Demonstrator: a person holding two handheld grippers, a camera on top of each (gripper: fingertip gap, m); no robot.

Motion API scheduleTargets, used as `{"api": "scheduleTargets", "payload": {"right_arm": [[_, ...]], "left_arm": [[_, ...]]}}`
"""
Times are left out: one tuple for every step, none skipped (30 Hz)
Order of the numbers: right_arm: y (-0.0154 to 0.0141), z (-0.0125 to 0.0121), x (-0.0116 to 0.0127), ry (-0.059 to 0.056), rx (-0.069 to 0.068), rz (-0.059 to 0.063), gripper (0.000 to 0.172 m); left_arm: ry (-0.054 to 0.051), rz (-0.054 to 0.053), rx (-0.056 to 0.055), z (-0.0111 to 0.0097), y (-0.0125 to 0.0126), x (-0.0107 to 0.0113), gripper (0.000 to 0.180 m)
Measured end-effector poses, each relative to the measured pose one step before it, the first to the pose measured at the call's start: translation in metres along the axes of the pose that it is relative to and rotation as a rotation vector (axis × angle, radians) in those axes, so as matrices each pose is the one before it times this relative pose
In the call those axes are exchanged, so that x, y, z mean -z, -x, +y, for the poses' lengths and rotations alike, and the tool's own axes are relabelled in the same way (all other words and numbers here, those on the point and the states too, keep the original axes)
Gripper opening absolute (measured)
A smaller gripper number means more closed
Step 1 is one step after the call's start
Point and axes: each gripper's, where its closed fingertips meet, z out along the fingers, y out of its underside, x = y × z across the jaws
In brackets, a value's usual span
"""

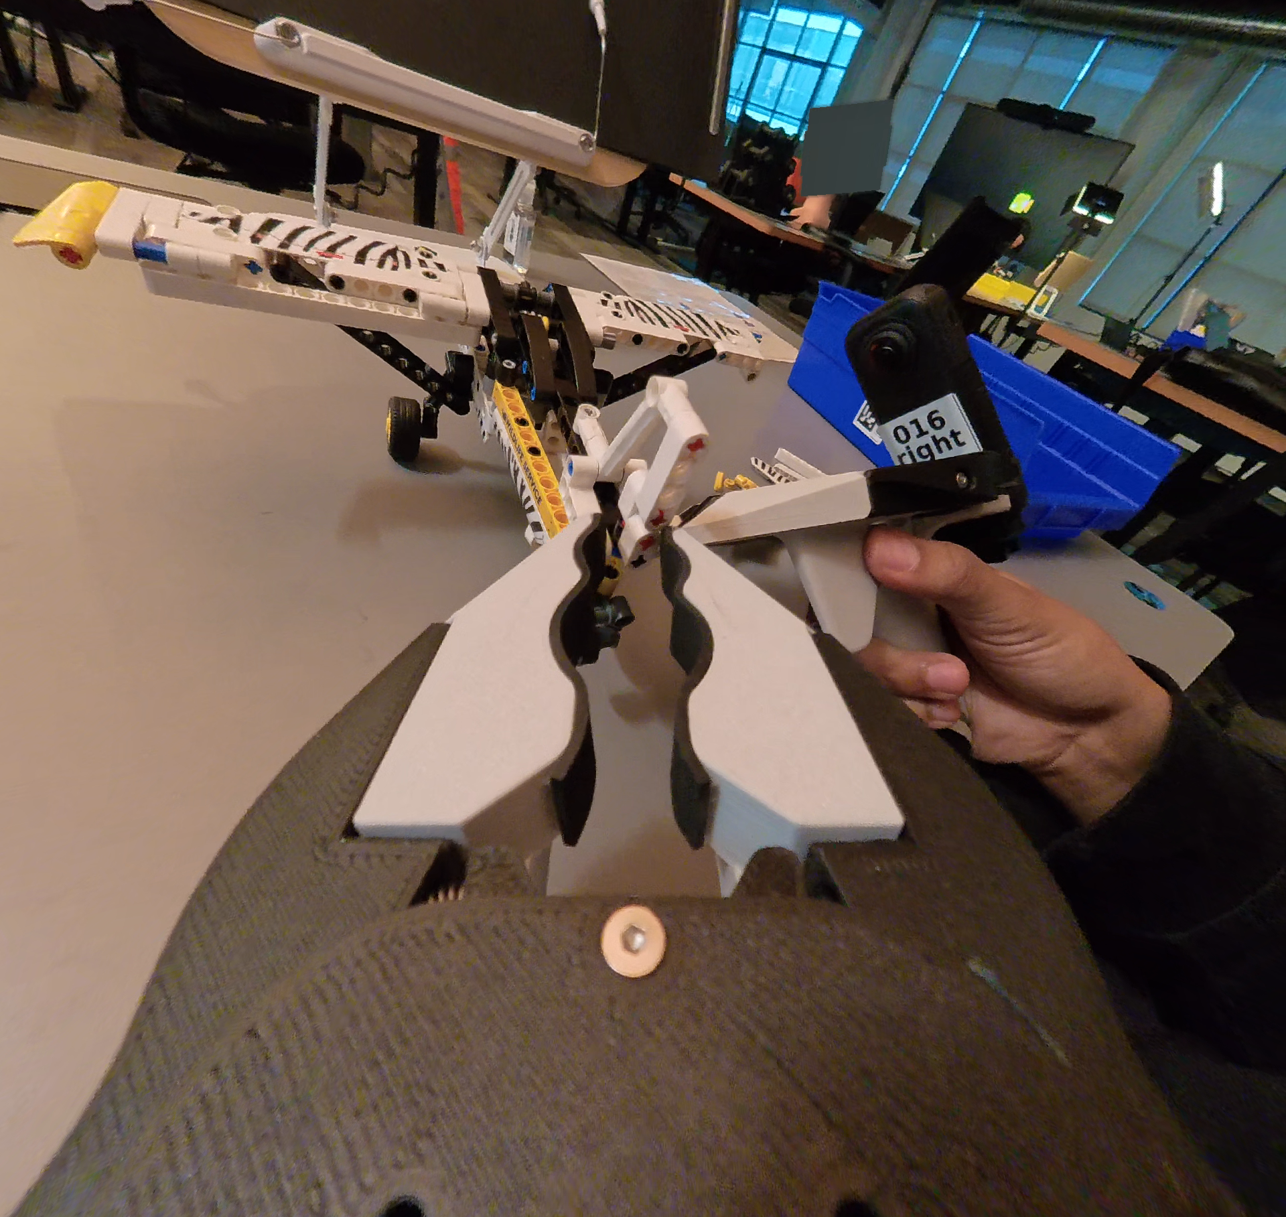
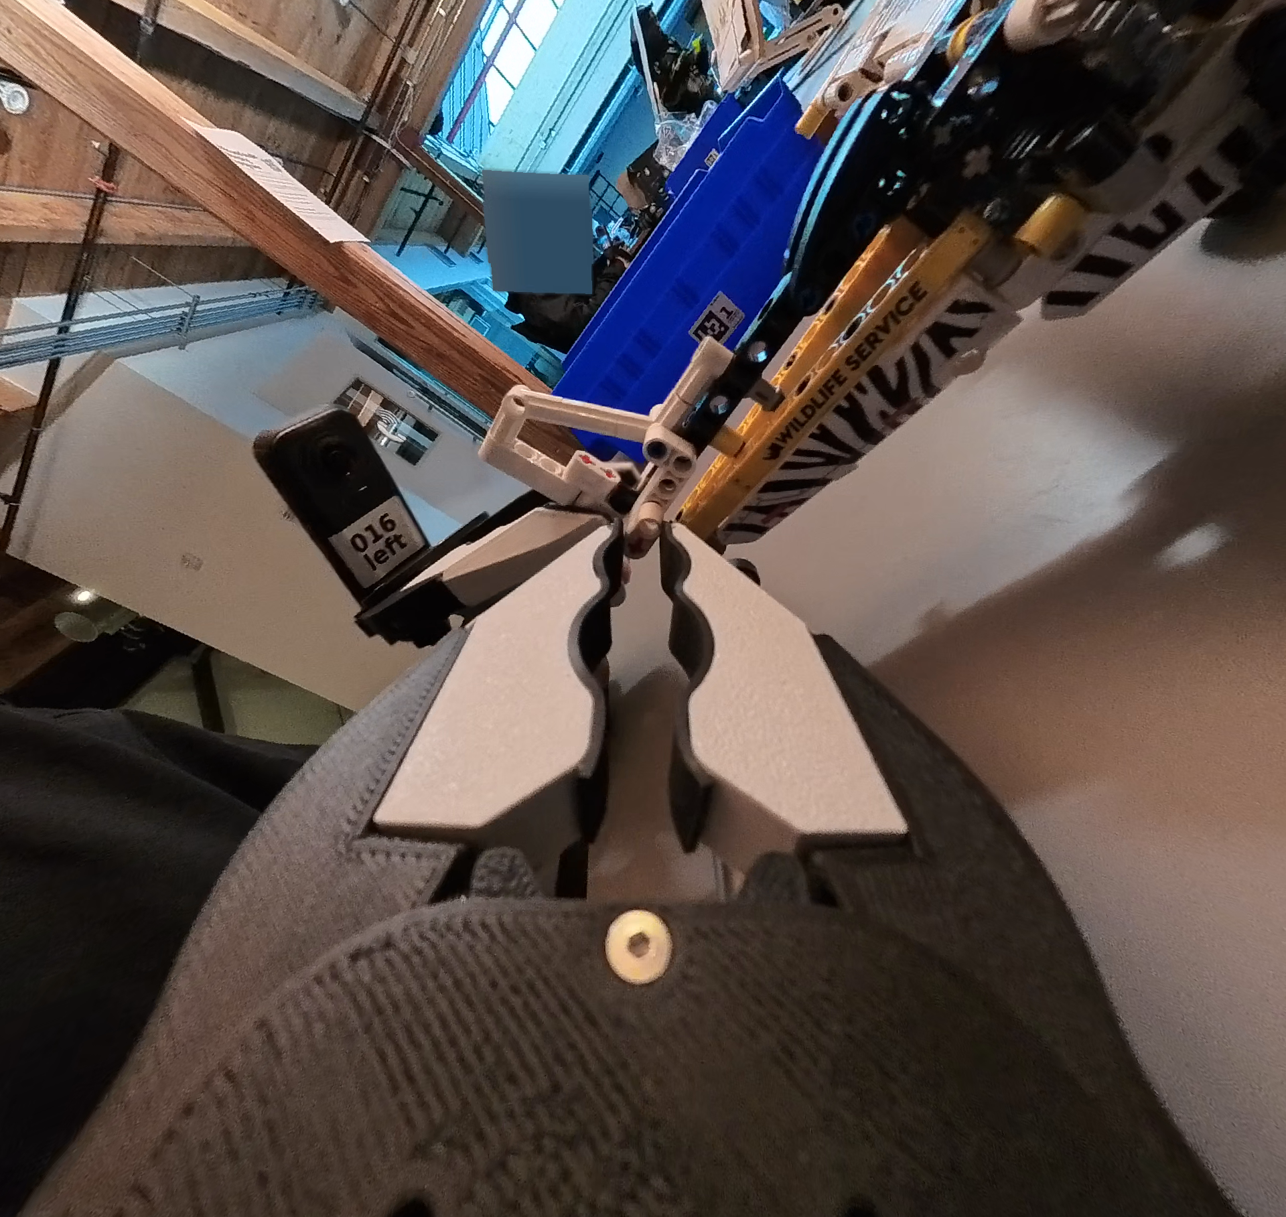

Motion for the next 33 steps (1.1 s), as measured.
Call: {"api": "scheduleTargets", "payload": {"right_arm": [[-0.00027, -0.00018, 0.00047, -0.0025, -0.0059, -0.0015, 0.008], [0.00037, -0.00015, 0.00041, -0.0018, -0.0053, -0.0049, 0.008], [0.00091, -0.00021, 0.00036, -0.0024, -0.0040, -0.0074, 0.008], [0.00069, -0.00018, 0.00030, -0.0017, -0.0027, -0.0059, 0.008], [0.00053, 0.00007, 0.00014, -0.0009, -0.0014, -0.0046, 0.008], [0.00019, 0.00009, 0.00008, -0.0006, -0.0013, -0.0033, 0.008], [-0.00039, -0.00001, 0.00017, -0.0008, -0.0014, 0.0005, 0.008], [-0.00069, -0.00028, 0.00037, -0.0027, -0.0025, 0.0013, 0.008], [-0.00036, -0.00064, 0.00064, -0.0047, -0.0038, -0.0015, 0.008], [-0.00009, -0.00075, 0.00070, -0.0040, -0.0037, -0.0028, 0.008], [-0.00014, -0.00065, 0.00062, -0.0023, -0.0025, -0.0020, 0.008], [-0.00012, -0.00038, 0.00043, -0.0018, -0.0025, -0.0020, 0.008], [0.00014, 0.00002, 0.00008, 0.0006, -0.0023, -0.0028, 0.008], [0.00003, 0.00050, -0.00040, 0.0040, -0.0009, -0.0013, 0.008], [0.00015, 0.00084, -0.00061, 0.0060, 0.0021, 0.0002, 0.008], [0.00022, 0.00087, -0.00078, 0.0055, 0.0048, 0.0007, 0.008], [0.00031, 0.00063, -0.00052, 0.0036, 0.0043, 0.0006, 0.008], [0.00022, 0.00001, -0.00014, -0.0001, 0.0019, -0.0006, 0.008], [0.00050, -0.00055, 0.00023, -0.0029, -0.0008, -0.0047, 0.008], [0.00067, -0.00053, 0.00046, -0.0030, -0.0035, -0.0070, 0.008], [0.00091, -0.00030, 0.00049, -0.0013, -0.0038, -0.0087, 0.008], [0.00087, -0.00009, 0.00030, -0.0005, -0.0021, -0.0069, 0.008], [0.00012, 0.00006, 0.00019, -0.0001, -0.0004, -0.0011, 0.008], [0.00018, 0.00002, 0.00008, 0.0000, 0.0005, -0.0005, 0.008], [0.00033, 0.00002, 0.00008, 0.0000, 0.0006, -0.0016, 0.008], [0.00011, 0.00009, -0.00005, 0.0007, -0.0002, -0.0008, 0.008], [0.00001, 0.00008, -0.00003, 0.0008, -0.0009, -0.0007, 0.008], [0.00012, -0.00006, 0.00012, -0.0002, -0.0021, -0.0017, 0.008], [-0.00005, 0.00007, 0.00012, 0.0009, -0.0029, -0.0012, 0.008], [-0.00021, 0.00013, -0.00004, 0.0015, -0.0031, -0.0001, 0.008], [-0.00019, 0.00024, -0.00006, 0.0016, -0.0017, 0.0005, 0.008], [-0.00019, 0.00035, -0.00008, 0.0028, -0.0019, 0.0011, 0.008], [-0.00024, 0.00034, -0.00013, 0.0033, -0.0030, 0.0015, 0.008]], "left_arm": [[0.0041, 0.0061, 0.0094, 0.00051, 0.00028, -0.00042, 0.012], [-0.0002, 0.0023, 0.0084, -0.00003, 0.00061, -0.00007, 0.015], [-0.0031, -0.0079, 0.0068, -0.00028, 0.00164, 0.00038, 0.020], [-0.0040, -0.0022, 0.0025, -0.00050, 0.00051, 0.00041, 0.022], [-0.0052, -0.0015, -0.0027, -0.00065, -0.00011, 0.00052, 0.023], [-0.0031, -0.0057, -0.0064, -0.00031, -0.00012, 0.00033, 0.025], [-0.0009, -0.0061, -0.0093, -0.00013, -0.00028, 0.00013, 0.026], [-0.0007, -0.0063, -0.0115, -0.00012, -0.00049, 0.00001, 0.028], [-0.0012, -0.0055, -0.0132, -0.00016, -0.00083, 0.00029, 0.029], [-0.0005, -0.0041, -0.0185, -0.00015, -0.00117, 0.00049, 0.029], [0.0025, -0.0110, -0.0247, 0.00005, -0.00041, 0.00062, 0.029], [0.0033, -0.0155, -0.0304, 0.00001, 0.00022, 0.00038, 0.030], [0.0039, -0.0138, -0.0326, 0.00003, 0.00010, 0.00012, 0.030], [0.0057, -0.0122, -0.0293, 0.00029, 0.00005, -0.00045, 0.030], [0.0063, -0.0098, -0.0192, 0.00057, 0.00013, -0.00070, 0.030], [0.0057, -0.0012, -0.0078, 0.00059, -0.00050, -0.00071, 0.031], [0.0056, 0.0029, -0.0002, 0.00063, -0.00040, -0.00054, 0.031], [0.0022, 0.0002, 0.0052, 0.00034, 0.00057, -0.00017, 0.032], [-0.0015, 0.0019, 0.0076, -0.00027, 0.00062, 0.00007, 0.032], [0.0017, -0.0014, 0.0086, 0.00031, 0.00105, -0.00005, 0.032], [0.0022, -0.0025, 0.0073, 0.00025, 0.00105, -0.00029, 0.031], [0.0046, 0.0007, 0.0045, 0.00048, 0.00047, -0.00042, 0.030], [0.0032, 0.0042, 0.0014, 0.00041, -0.00039, -0.00031, 0.031], [0.0007, 0.0022, 0.0004, 0.00004, -0.00018, -0.00010, 0.030], [-0.0009, 0.0045, -0.0002, -0.00012, -0.00055, 0.00006, 0.030], [-0.0003, 0.0041, 0.0002, -0.00003, -0.00052, 0.00011, 0.030], [0.0005, 0.0013, 0.0014, 0.00000, 0.00005, -0.00005, 0.030], [0.0010, 0.0033, 0.0001, 0.00010, -0.00040, -0.00011, 0.030], [0.0037, 0.0032, -0.0006, 0.00042, -0.00028, -0.00011, 0.029], [0.0034, 0.0027, 0.0006, 0.00036, -0.00016, -0.00018, 0.029], [0.0029, 0.0016, 0.0014, 0.00040, 0.00001, -0.00011, 0.029], [0.0008, 0.0021, 0.0011, 0.00007, -0.00015, 0.00003, 0.028], [0.0010, 0.0025, -0.0007, 0.00013, -0.00035, -0.00006, 0.027]]}}
